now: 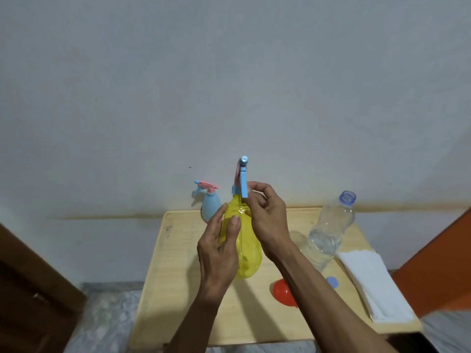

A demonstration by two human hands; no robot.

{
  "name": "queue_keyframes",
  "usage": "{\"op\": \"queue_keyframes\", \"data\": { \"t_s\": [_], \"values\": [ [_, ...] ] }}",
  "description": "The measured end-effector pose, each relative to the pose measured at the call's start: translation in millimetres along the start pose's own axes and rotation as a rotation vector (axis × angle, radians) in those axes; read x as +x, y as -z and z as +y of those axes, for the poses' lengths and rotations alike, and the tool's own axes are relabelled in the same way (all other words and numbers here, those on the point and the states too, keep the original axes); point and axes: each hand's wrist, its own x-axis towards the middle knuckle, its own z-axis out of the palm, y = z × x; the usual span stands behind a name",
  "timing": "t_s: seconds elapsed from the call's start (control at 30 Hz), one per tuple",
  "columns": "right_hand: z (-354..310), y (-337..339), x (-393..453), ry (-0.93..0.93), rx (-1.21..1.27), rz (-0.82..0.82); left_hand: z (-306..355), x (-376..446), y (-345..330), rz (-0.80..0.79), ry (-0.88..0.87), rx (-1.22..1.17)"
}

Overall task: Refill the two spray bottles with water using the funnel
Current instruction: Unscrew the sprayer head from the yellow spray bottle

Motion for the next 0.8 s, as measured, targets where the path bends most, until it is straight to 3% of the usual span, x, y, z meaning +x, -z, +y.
{"op": "queue_keyframes", "data": {
  "t_s": [0.13, 0.8],
  "values": [
    [0.8, 2.8, 0.0, 0.052, -0.03, 0.06, 2.5, -1.4, -6.8, -0.001, -0.002, -0.018],
    [-9.9, 4.8, -3.7, -0.033, 0.036, 0.004, 3.3, -3.6, -7.0, -0.013, -0.03, 0.047]
  ]
}}
